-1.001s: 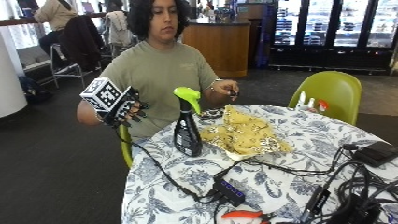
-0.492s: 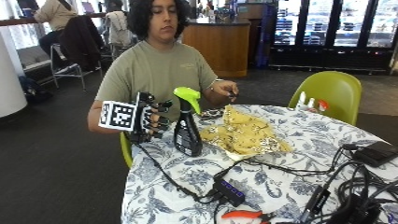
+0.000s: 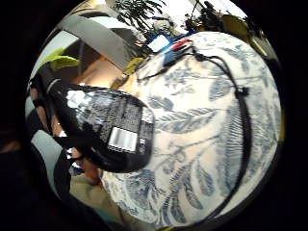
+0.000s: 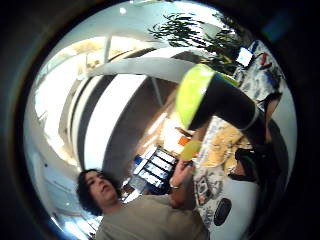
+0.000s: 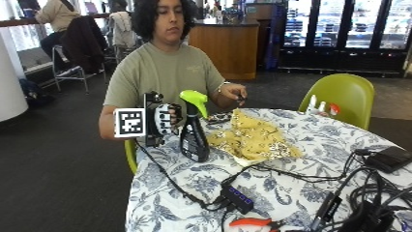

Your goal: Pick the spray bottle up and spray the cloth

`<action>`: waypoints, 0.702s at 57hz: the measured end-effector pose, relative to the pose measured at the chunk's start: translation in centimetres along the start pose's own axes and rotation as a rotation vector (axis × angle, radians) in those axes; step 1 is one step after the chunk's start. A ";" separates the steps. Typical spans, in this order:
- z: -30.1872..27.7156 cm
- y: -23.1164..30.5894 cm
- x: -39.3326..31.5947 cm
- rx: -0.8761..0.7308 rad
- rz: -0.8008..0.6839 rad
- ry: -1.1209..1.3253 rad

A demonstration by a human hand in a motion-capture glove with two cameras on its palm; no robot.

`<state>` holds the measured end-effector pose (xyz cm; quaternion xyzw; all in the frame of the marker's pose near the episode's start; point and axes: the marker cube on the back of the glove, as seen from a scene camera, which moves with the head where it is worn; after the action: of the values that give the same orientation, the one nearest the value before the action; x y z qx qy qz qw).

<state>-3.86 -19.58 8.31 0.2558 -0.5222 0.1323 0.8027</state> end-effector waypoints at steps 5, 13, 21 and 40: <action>-0.7 0.9 0.1 -0.052 -0.006 0.004; -3.4 4.4 0.1 -0.294 0.074 -0.005; -6.6 8.4 0.5 -0.420 0.098 0.045; -15.1 13.8 2.4 -0.439 0.175 0.229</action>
<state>2.17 0.05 9.35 0.0124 -0.4643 0.1129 0.8783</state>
